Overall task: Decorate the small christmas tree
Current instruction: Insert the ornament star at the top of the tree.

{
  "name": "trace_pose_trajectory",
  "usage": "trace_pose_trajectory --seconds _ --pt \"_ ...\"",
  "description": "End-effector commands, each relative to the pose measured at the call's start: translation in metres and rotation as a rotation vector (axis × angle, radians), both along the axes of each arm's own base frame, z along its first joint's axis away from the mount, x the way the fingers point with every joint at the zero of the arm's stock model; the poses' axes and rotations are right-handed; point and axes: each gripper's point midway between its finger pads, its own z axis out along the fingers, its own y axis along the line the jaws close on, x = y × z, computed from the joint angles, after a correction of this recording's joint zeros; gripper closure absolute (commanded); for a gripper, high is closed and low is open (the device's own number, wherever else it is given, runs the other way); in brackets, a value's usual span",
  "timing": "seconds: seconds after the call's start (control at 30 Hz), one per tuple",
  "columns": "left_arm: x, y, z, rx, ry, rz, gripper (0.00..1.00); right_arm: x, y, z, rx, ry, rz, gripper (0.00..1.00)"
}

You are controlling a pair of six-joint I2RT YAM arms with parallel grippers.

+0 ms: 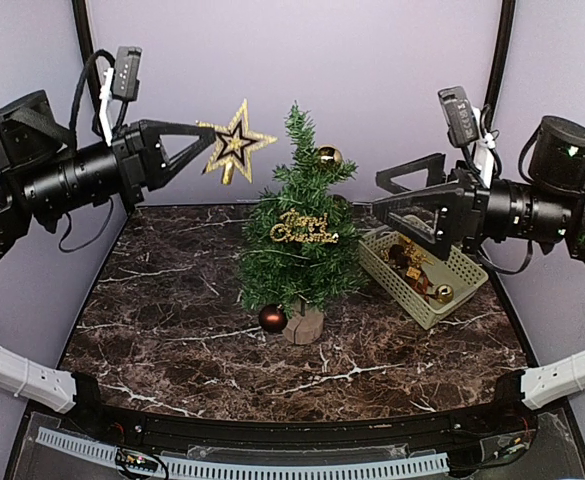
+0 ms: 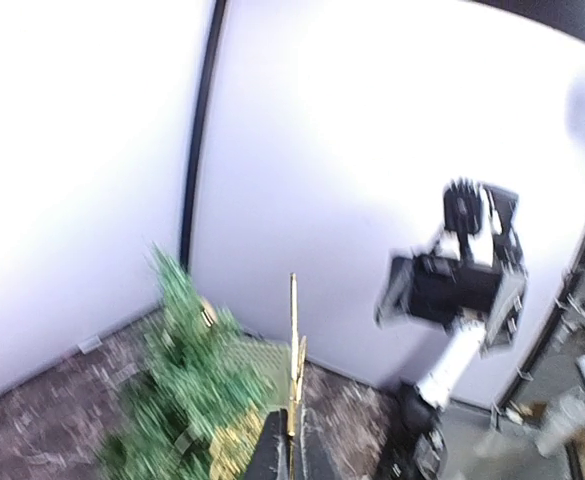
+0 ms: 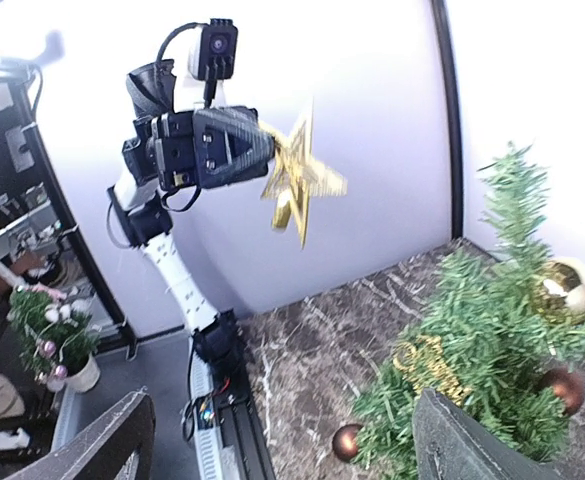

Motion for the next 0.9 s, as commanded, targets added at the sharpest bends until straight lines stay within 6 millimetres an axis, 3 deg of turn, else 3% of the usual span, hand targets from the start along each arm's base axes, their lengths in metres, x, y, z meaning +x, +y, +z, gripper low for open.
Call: trace_pose_trajectory --seconds 0.0,0.27,0.57,0.87 --pt "0.022 0.002 0.058 -0.139 -0.15 0.064 1.0 0.022 -0.004 0.023 0.179 -0.024 -0.121 0.1" --pt "0.046 -0.008 0.09 -0.29 -0.339 0.094 1.0 0.03 0.004 0.011 0.243 -0.015 -0.14 0.1" --pt "0.079 -0.017 0.085 -0.392 -0.383 0.105 1.0 0.029 -0.001 0.007 0.31 0.004 -0.144 0.11" --pt "0.099 -0.022 0.078 -0.435 -0.362 0.075 1.0 0.031 -0.007 0.006 0.323 0.009 -0.165 0.11"
